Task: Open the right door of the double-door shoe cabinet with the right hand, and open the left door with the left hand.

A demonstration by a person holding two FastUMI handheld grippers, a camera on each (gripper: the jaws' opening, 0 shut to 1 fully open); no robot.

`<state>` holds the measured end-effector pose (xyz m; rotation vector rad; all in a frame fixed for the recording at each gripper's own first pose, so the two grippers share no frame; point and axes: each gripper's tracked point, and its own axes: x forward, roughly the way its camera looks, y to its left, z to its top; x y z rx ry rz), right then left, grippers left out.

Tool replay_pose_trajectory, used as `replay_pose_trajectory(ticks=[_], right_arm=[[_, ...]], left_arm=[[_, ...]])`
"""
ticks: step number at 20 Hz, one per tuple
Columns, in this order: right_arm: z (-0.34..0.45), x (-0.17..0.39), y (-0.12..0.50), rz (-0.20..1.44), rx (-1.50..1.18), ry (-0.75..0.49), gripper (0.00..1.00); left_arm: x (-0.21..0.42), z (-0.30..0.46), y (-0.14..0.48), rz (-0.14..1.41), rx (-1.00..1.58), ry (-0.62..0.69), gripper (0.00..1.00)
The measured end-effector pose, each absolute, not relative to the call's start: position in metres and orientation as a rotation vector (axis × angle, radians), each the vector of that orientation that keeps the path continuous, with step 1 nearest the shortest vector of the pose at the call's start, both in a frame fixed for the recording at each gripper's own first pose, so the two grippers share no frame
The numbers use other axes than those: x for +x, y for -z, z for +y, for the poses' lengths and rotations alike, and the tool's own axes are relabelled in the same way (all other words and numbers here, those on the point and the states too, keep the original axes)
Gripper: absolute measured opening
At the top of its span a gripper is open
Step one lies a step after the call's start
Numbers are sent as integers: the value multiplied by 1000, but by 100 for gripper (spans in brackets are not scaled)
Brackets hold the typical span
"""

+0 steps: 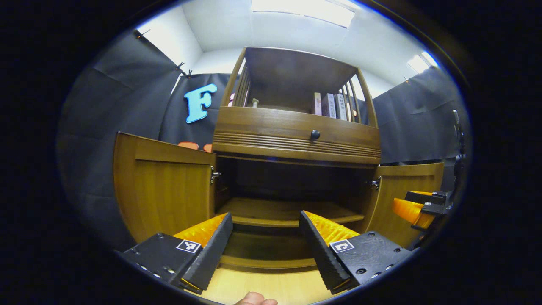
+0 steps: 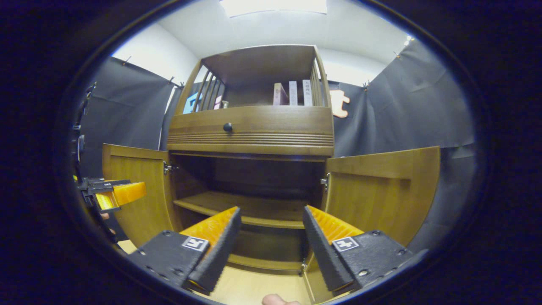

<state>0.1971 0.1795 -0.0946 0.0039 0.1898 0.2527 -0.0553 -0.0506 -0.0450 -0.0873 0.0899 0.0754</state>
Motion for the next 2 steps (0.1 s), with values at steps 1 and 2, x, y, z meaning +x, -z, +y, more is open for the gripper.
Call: replay_pose_trajectory(ticks=[1, 2], right_arm=[[174, 198, 91, 189, 3, -231, 93], [169, 198, 89, 186, 4, -214, 100]], left_arm=[[-49, -57, 45, 89, -84, -65, 100], [-46, -63, 45, 90, -77, -60, 100]])
